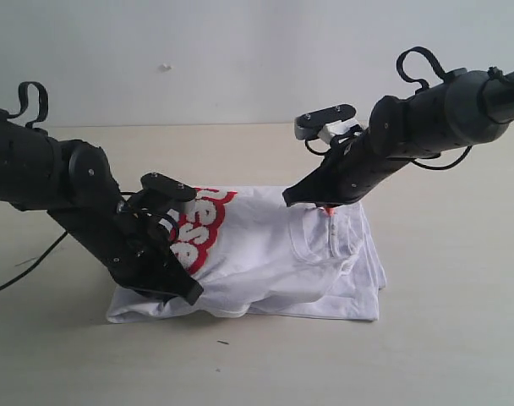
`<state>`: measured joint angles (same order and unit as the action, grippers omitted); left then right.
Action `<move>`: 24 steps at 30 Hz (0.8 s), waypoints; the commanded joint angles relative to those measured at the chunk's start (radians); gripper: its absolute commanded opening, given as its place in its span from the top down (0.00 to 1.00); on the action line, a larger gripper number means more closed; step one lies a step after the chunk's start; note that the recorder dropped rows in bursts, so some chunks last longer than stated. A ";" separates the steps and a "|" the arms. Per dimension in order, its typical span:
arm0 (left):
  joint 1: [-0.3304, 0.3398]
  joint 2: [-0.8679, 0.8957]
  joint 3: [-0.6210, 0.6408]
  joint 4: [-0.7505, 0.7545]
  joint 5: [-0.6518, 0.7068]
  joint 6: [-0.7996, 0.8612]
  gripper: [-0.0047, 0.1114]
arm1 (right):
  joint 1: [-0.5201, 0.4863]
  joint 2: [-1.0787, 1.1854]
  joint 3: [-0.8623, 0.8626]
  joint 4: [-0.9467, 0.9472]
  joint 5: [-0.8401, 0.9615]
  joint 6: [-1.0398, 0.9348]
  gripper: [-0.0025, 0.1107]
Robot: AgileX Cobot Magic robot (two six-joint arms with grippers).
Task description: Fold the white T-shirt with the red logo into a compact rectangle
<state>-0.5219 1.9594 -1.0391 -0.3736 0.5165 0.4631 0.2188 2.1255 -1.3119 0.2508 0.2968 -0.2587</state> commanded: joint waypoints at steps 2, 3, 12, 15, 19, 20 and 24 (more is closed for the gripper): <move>-0.007 -0.006 -0.047 0.010 0.111 0.007 0.96 | -0.006 -0.016 0.003 -0.036 0.008 -0.006 0.98; -0.007 -0.023 -0.056 0.010 0.118 0.007 0.96 | -0.006 -0.025 0.003 -0.036 0.010 -0.006 0.98; -0.045 -0.151 -0.042 -0.291 -0.018 0.207 0.96 | -0.006 -0.139 0.003 -0.026 0.035 -0.008 0.98; -0.128 -0.099 -0.034 -0.583 -0.061 0.484 0.96 | -0.006 -0.179 0.003 -0.023 0.030 -0.004 0.98; -0.215 0.025 -0.064 -0.685 -0.084 0.560 0.96 | -0.006 -0.213 0.003 -0.018 0.044 -0.004 0.98; -0.220 0.049 -0.070 -0.676 -0.067 0.552 0.96 | -0.006 -0.217 0.003 -0.018 0.049 -0.004 0.98; -0.222 0.117 -0.084 -0.668 -0.018 0.515 0.96 | -0.006 -0.224 0.003 -0.018 0.053 -0.001 0.98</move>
<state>-0.7395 2.0458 -1.1111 -1.0280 0.4829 0.9916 0.2188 1.9138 -1.3119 0.2319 0.3457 -0.2587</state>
